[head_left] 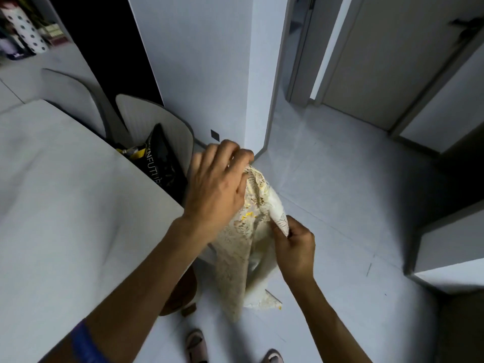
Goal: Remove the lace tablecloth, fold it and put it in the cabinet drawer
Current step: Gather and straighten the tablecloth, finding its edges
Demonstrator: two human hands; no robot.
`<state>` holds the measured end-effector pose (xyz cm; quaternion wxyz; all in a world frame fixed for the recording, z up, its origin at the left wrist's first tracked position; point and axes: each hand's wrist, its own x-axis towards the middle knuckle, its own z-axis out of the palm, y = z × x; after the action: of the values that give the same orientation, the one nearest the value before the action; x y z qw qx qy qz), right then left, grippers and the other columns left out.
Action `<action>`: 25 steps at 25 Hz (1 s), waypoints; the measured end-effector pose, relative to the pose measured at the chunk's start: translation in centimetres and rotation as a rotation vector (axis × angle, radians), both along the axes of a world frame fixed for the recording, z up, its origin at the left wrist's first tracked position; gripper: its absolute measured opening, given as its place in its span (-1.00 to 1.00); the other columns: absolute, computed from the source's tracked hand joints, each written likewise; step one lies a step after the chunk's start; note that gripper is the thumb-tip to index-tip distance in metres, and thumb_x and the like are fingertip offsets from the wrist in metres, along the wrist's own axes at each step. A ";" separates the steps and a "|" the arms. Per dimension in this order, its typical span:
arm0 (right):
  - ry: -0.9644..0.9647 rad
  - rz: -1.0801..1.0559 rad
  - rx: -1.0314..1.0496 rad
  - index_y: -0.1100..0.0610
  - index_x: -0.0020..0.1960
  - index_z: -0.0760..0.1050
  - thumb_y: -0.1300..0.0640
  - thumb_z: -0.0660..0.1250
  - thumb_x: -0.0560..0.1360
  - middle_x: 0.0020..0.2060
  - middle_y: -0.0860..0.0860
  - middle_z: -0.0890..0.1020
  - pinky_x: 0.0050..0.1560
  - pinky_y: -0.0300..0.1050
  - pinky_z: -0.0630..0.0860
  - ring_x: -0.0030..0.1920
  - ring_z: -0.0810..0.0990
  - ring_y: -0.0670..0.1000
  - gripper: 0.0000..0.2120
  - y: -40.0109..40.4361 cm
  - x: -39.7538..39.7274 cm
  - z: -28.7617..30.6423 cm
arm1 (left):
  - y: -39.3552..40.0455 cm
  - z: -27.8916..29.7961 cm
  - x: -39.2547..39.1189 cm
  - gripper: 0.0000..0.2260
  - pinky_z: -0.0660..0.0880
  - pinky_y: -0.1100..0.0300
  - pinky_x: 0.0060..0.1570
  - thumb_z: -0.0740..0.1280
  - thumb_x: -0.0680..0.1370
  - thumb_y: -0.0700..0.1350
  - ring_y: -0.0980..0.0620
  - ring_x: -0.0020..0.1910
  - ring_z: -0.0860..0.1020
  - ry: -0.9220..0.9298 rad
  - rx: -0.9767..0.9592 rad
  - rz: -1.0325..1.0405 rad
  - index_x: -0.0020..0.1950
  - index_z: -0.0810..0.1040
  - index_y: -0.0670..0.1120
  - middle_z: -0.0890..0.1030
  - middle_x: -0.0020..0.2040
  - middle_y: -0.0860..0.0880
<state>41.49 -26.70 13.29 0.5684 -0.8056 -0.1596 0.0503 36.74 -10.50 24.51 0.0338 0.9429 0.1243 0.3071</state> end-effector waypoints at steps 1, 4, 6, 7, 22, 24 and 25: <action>0.072 -0.042 0.083 -0.10 -0.34 0.48 0.07 0.36 0.47 -0.47 -0.15 0.45 -0.37 -0.28 0.33 -0.42 0.37 -0.17 -0.77 -0.2 0.3 0.4 | -1.5 -1.7 -1.0 -0.80 0.34 -0.02 -0.05 0.38 0.48 -0.16 -0.12 -0.02 0.47 -0.088 -0.049 0.008 0.07 0.50 -0.01 0.56 0.03 -0.07; 0.246 -0.089 0.212 0.01 -0.33 0.56 0.15 0.37 0.43 -0.45 -0.16 0.49 -0.35 -0.31 0.39 -0.40 0.43 -0.16 -0.83 -0.6 1.0 2.0 | -7.0 -8.2 -5.9 -0.83 0.38 0.03 -0.06 0.34 0.49 -0.18 -0.12 -0.07 0.46 -0.171 -0.128 -0.158 0.07 0.51 -0.03 0.57 0.04 -0.13; 0.336 -0.090 0.218 0.09 -0.38 0.51 0.16 0.37 0.42 -0.48 -0.13 0.44 -0.40 -0.29 0.36 -0.44 0.37 -0.11 -0.79 -0.9 1.2 3.2 | -9.4 -11.7 -7.9 -0.79 0.47 0.05 0.01 0.32 0.49 -0.08 -0.10 0.00 0.47 0.081 -0.166 -0.262 0.12 0.55 -0.01 0.58 0.12 -0.09; 0.384 -0.097 0.198 0.13 -0.39 0.49 0.12 0.39 0.43 -0.47 -0.07 0.42 -0.41 -0.25 0.35 -0.44 0.36 -0.06 -0.76 -1.1 1.2 3.8 | -10.0 -12.8 -8.2 -0.73 0.52 0.05 0.06 0.28 0.51 0.01 -0.07 0.07 0.50 0.309 -0.268 -0.299 0.20 0.54 0.04 0.60 0.16 -0.04; 0.853 0.041 0.350 0.17 0.10 0.67 -0.15 0.38 0.48 0.03 0.21 0.71 -0.10 0.01 0.66 0.03 0.71 0.22 -0.59 -8.3 2.7 6.4 | -10.6 -14.6 -0.8 -0.62 0.39 0.03 -0.19 0.39 0.42 0.08 0.07 -0.24 0.44 0.223 -1.503 -0.375 -0.20 0.45 -0.25 0.45 -0.28 0.00; 0.804 -0.074 0.371 0.18 0.05 0.68 -0.11 0.39 0.50 0.00 0.20 0.73 -0.13 -0.01 0.66 0.01 0.72 0.20 -0.63 -8.8 3.1 6.4 | -10.9 -14.7 -1.4 -0.59 0.27 0.09 -0.29 0.35 0.49 0.08 0.05 -0.32 0.33 0.148 -1.525 -0.405 -0.25 0.35 -0.26 0.33 -0.34 -0.05; 0.771 -0.145 0.365 0.20 0.04 0.68 -0.11 0.40 0.49 -0.02 0.19 0.73 -0.14 -0.02 0.67 -0.02 0.73 0.19 -0.63 -9.0 3.4 6.4 | -10.9 -14.9 -1.8 -0.59 0.26 0.11 -0.32 0.34 0.52 0.09 0.05 -0.35 0.32 0.136 -1.525 -0.421 -0.24 0.35 -0.24 0.32 -0.36 -0.03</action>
<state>44.87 -35.74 19.68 0.7216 -0.6234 0.1152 0.2782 34.95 -21.41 9.65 0.7200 0.6801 0.1210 0.0663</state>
